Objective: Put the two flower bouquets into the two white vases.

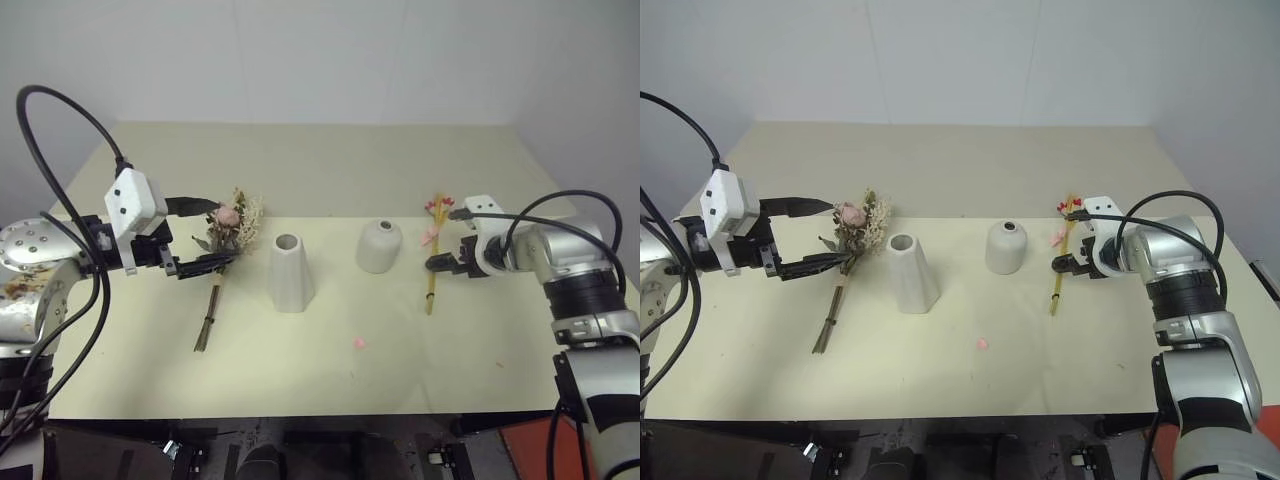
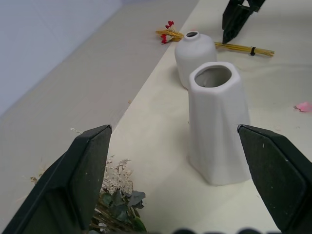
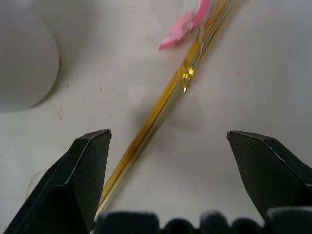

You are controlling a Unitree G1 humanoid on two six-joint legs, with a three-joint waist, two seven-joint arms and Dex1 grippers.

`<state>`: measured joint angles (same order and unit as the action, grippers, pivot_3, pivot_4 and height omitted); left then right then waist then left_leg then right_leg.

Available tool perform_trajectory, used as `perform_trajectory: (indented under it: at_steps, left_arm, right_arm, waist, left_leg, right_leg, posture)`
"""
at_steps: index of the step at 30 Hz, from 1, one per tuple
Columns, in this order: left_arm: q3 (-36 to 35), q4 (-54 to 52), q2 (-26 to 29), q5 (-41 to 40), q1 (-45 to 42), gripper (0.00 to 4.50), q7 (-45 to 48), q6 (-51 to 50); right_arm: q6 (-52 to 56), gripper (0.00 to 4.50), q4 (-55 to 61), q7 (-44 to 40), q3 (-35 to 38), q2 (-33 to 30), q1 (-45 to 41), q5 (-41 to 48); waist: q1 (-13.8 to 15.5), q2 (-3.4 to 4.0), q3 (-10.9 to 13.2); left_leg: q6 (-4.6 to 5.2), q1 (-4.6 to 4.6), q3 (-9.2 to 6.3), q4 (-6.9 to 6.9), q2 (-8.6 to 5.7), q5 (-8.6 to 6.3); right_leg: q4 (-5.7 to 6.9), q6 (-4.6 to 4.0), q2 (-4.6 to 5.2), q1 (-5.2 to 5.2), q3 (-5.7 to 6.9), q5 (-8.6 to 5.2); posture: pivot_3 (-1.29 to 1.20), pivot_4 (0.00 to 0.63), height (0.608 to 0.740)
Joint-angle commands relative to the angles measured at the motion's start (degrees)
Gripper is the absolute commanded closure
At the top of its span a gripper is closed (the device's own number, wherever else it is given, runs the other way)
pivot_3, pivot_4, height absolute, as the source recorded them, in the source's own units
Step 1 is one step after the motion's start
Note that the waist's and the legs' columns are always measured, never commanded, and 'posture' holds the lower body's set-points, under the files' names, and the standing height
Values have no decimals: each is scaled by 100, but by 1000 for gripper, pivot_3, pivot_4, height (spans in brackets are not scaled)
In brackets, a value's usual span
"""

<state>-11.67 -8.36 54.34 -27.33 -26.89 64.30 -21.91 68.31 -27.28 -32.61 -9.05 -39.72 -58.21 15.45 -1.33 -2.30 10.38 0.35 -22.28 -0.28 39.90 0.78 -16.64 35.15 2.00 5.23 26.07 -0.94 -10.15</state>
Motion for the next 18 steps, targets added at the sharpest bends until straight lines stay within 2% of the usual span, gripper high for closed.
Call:
perform_trajectory:
  at_steps: [1, 2, 5, 15, 16, 18]
  left_arm:
    - [-227, -273, 119, -86, 16, 0, -86, -49]
    - [-236, -308, 116, -89, 34, 0, -105, -68]
    - [-296, -428, 108, -112, 116, 0, -170, -143]
    - [-326, -521, 117, -75, 243, 0, -259, -204]
    - [-318, -521, 106, -78, 239, 0, -267, -206]
    - [-303, -512, 78, -97, 221, 0, -284, -209]
  right_arm:
    - [-270, 38, -334, -160, -22, 76, -221, -180]
    - [-309, 38, -442, -195, -26, 115, -263, -220]
    - [-411, 626, -753, -334, -96, 244, -354, -338]
    - [-635, 4212, -1477, -418, -84, 537, -531, -698]
    - [-628, 4470, -1486, -432, -78, 542, -544, -715]
    - [-610, 4470, -1500, -414, -78, 553, -561, -760]
  waist:
    - [-4, 0, 0]
    - [-9, 0, 0]
    - [-31, 0, 0]
    - [-117, 1, -1]
    - [-125, 1, -1]
    - [-128, 1, -1]
  left_leg:
    - [0, 1, 0, 0, 1, 0]
    - [-1, 2, 0, 0, 1, 1]
    - [-3, 1, 0, 1, 0, 2]
    - [-12, 4, -1, 1, 1, 7]
    - [-13, 4, -2, 1, 1, 8]
    - [-15, 7, -2, 1, 1, 9]
  right_leg:
    - [0, -1, -1, 0, 0, 0]
    - [1, -1, 0, 0, 0, 0]
    - [7, -2, 0, 0, -1, 2]
    - [14, -4, 0, 0, -1, 4]
    - [16, -4, 0, 0, -1, 4]
    - [20, -5, -1, 0, -2, 4]
  posture:
    - [0, 150, 740]
    - [0, 150, 740]
    - [0, 150, 740]
    - [0, 150, 740]
    - [0, 150, 740]
    - [0, 150, 740]
